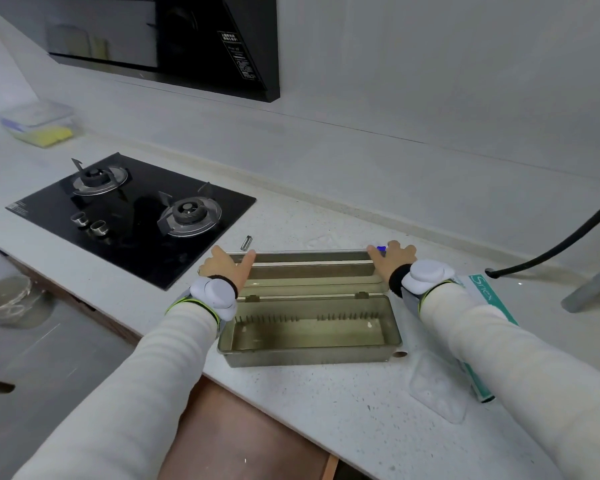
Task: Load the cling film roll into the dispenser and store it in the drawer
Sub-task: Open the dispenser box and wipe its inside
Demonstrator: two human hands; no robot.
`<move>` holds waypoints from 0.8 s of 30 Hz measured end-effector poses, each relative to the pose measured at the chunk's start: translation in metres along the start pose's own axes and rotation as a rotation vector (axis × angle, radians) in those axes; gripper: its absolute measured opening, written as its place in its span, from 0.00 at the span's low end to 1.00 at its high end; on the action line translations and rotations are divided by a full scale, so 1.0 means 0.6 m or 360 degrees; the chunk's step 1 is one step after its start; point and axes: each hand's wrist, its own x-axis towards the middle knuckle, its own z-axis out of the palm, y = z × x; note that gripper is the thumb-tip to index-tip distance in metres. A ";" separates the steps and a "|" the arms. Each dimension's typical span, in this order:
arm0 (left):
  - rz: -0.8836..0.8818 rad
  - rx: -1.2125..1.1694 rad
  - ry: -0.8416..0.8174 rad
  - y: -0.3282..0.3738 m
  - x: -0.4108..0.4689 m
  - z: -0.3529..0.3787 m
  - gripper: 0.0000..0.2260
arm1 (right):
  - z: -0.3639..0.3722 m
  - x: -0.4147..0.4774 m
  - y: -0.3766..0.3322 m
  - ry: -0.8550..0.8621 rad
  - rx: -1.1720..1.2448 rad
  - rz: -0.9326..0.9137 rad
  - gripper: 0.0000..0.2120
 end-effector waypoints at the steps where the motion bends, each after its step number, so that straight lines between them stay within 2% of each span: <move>1: -0.0021 -0.0001 0.0015 0.002 0.007 0.005 0.34 | 0.002 0.005 -0.002 0.0014 0.0009 0.0006 0.30; 6: -0.0068 -0.0226 -0.0033 0.002 0.045 0.025 0.35 | 0.014 0.031 -0.011 0.0043 -0.0020 0.0045 0.29; 11: -0.0032 -0.0539 -0.0104 0.002 0.067 0.047 0.31 | 0.028 0.055 -0.017 -0.0011 -0.0048 0.0024 0.30; 18: -0.0114 -0.0415 -0.0170 -0.012 0.093 0.085 0.30 | 0.051 0.075 -0.017 -0.0090 0.0013 0.0044 0.31; 24: -0.0103 -0.0267 -0.0210 -0.010 0.095 0.107 0.29 | 0.066 0.086 -0.002 -0.0220 -0.0088 0.0034 0.29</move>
